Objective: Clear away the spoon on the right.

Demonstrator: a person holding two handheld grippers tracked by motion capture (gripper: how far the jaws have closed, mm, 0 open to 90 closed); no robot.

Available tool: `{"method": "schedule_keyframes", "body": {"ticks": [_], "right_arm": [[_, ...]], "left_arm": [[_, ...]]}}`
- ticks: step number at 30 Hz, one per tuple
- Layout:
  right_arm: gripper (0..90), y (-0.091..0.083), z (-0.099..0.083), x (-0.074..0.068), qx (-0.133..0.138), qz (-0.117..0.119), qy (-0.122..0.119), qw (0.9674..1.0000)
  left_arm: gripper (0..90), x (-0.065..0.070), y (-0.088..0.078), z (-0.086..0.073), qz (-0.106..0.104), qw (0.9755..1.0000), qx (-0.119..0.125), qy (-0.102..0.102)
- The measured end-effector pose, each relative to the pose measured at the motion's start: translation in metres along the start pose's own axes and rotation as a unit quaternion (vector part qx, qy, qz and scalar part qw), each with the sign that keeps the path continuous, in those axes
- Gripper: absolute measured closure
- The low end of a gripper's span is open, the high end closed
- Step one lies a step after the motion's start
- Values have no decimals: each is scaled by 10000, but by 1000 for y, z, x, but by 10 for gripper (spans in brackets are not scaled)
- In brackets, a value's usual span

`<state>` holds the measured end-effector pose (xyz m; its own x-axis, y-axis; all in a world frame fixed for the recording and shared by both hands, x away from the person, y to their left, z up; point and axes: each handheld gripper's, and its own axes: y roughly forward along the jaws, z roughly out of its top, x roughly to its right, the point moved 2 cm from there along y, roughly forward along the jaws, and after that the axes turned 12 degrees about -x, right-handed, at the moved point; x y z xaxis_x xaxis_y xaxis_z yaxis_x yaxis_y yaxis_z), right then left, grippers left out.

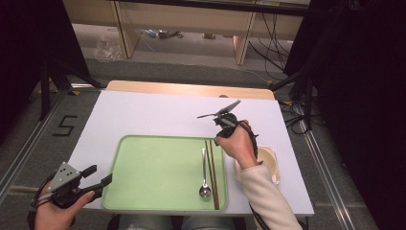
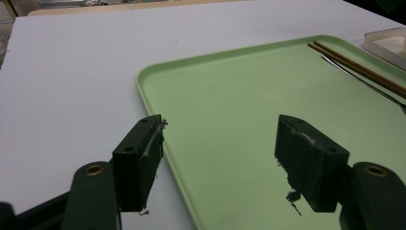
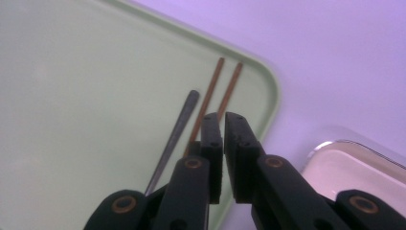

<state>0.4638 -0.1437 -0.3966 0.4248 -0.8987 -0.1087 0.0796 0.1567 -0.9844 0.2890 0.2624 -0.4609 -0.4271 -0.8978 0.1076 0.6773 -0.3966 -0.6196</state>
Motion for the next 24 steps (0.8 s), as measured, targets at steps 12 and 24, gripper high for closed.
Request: {"method": "schedule_keyframes", "body": {"ticks": [12,24], "right_arm": [[810,-16,-18,40,-72,-221,-138,9996],[660,-30,-50,103,-158,-679,218,9973]], "left_arm": [[336,0,0,0,3,10000,11,-16],[336,1,1,1,-13,10000,13,-60]]}}
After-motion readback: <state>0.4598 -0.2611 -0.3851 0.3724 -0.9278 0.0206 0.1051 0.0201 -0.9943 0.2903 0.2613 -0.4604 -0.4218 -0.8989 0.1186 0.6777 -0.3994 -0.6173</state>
